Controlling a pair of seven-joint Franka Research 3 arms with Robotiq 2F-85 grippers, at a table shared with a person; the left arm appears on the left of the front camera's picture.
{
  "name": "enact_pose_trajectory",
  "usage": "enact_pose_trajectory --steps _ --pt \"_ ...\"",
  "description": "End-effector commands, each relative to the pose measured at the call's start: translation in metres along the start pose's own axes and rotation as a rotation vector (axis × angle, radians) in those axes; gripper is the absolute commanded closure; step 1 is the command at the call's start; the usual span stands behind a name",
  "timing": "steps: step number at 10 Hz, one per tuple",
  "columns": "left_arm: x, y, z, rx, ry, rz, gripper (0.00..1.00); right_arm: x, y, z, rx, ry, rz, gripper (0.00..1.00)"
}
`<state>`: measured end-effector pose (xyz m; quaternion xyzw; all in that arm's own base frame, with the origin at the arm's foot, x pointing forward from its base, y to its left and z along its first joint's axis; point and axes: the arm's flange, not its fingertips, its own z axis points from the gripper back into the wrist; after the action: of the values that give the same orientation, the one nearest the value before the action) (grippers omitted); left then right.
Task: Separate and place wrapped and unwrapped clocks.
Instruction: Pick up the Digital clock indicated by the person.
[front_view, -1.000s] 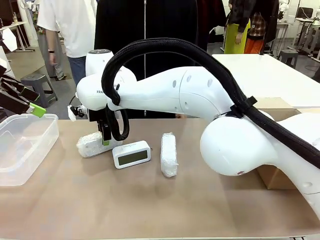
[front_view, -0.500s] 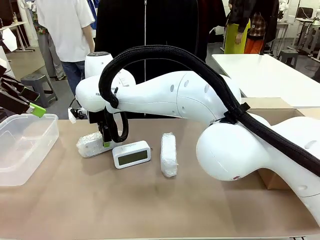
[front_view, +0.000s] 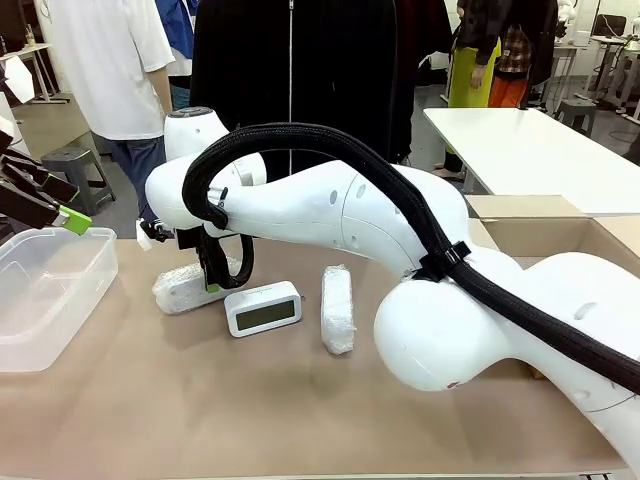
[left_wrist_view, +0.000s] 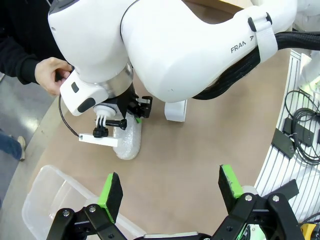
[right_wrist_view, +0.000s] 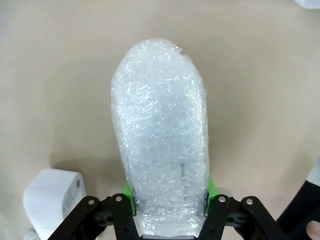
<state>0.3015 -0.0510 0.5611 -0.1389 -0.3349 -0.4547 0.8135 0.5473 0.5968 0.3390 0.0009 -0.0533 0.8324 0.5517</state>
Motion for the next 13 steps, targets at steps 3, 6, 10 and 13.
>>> enact_pose_trajectory --steps 3,6,10,13 --pt "-0.001 0.002 0.000 -0.011 -0.007 -0.005 0.00 0.009 -0.028 0.008 0.011 -0.023 0.007 0.88" --pt "-0.001 0.002 0.000 -0.011 -0.007 -0.005 0.00 0.000 -0.018 0.047 0.012 -0.069 -0.032 1.00" --pt "-0.001 0.002 0.000 -0.011 -0.007 -0.005 0.00 -0.047 0.011 0.150 -0.031 -0.092 -0.182 1.00" --pt "-0.001 0.002 0.000 -0.011 -0.007 -0.005 0.00 -0.082 0.059 0.203 -0.009 -0.120 -0.308 1.00"
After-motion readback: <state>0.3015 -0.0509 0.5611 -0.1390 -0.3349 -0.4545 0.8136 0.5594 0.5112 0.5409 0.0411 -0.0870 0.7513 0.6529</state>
